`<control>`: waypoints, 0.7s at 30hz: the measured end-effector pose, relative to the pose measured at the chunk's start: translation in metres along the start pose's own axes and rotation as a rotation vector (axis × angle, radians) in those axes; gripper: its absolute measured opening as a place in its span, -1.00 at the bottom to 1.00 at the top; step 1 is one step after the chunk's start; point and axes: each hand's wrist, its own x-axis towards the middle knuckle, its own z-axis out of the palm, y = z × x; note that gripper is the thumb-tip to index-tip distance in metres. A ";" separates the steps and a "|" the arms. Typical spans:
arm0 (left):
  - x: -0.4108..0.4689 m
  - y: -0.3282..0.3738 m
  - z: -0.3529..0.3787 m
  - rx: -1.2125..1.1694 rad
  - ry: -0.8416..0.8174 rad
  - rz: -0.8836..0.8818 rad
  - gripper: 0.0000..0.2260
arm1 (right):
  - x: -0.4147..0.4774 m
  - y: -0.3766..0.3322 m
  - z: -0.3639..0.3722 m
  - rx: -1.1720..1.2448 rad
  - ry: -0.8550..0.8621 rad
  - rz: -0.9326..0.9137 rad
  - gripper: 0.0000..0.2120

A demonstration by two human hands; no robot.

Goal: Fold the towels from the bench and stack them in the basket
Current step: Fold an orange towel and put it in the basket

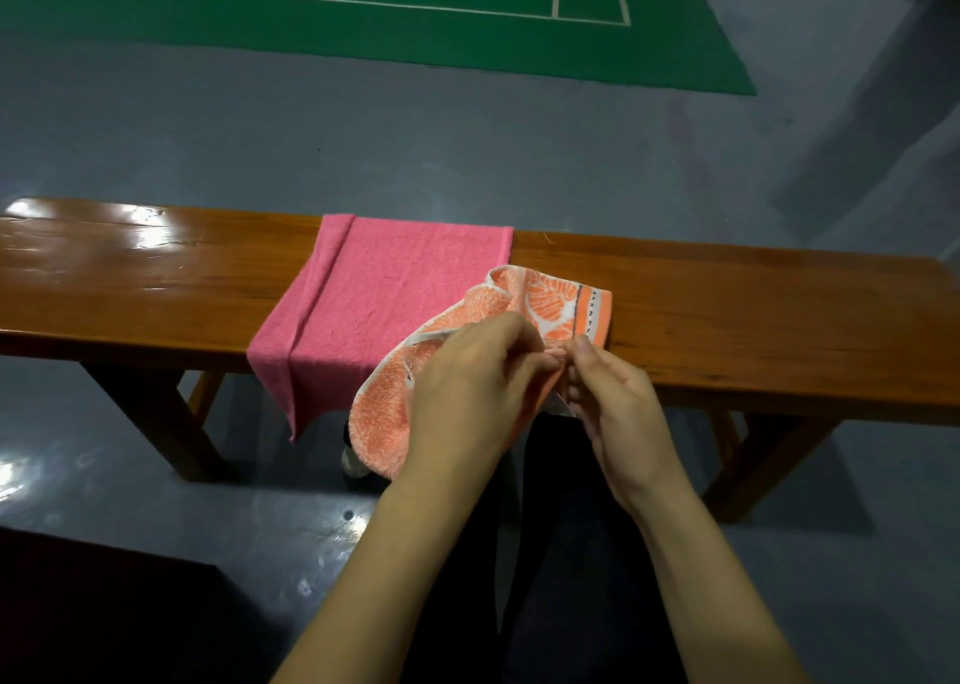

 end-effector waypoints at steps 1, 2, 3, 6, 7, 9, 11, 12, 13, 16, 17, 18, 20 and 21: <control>-0.001 -0.001 0.001 0.018 -0.002 0.012 -0.89 | -0.001 -0.002 0.000 -0.021 -0.008 -0.012 -0.75; -0.002 -0.002 0.002 0.040 -0.004 0.021 -0.92 | -0.002 -0.003 -0.001 -0.055 -0.014 -0.020 -0.80; -0.003 -0.004 0.004 0.056 -0.007 0.031 -0.93 | -0.003 -0.005 -0.002 -0.081 -0.020 -0.016 -0.83; -0.006 -0.011 0.012 0.080 -0.052 0.095 -0.89 | 0.000 -0.003 -0.006 -0.056 0.037 0.068 -0.83; -0.007 -0.014 0.014 0.084 -0.085 0.120 -0.88 | 0.002 -0.001 -0.007 -0.012 0.087 0.106 -0.81; -0.012 -0.027 0.017 0.088 -0.185 0.134 -0.88 | 0.007 0.004 -0.010 0.078 0.240 0.163 -0.78; -0.020 -0.050 0.015 0.118 -0.288 0.122 -0.85 | 0.013 0.008 -0.018 0.072 0.383 0.154 -0.75; -0.024 -0.063 0.010 0.137 -0.327 0.113 -0.81 | 0.015 0.010 -0.023 0.042 0.429 0.133 -0.74; -0.028 -0.076 0.004 0.154 -0.347 0.094 -0.77 | 0.017 0.012 -0.027 0.011 0.463 0.105 -0.74; -0.034 -0.112 -0.018 0.188 -0.341 0.024 -0.69 | 0.022 0.018 -0.036 -0.058 0.528 0.060 -0.74; -0.034 -0.121 -0.023 0.206 -0.347 0.025 -0.68 | 0.023 0.021 -0.037 -0.062 0.543 0.053 -0.74; -0.034 -0.128 -0.027 0.225 -0.364 0.043 -0.67 | 0.023 0.023 -0.037 -0.059 0.555 0.048 -0.74; -0.033 -0.132 -0.032 0.240 -0.405 0.085 -0.67 | 0.025 0.028 -0.038 -0.059 0.587 0.039 -0.74; -0.032 -0.129 -0.034 0.225 -0.415 0.089 -0.66 | 0.027 0.031 -0.039 -0.060 0.611 0.029 -0.74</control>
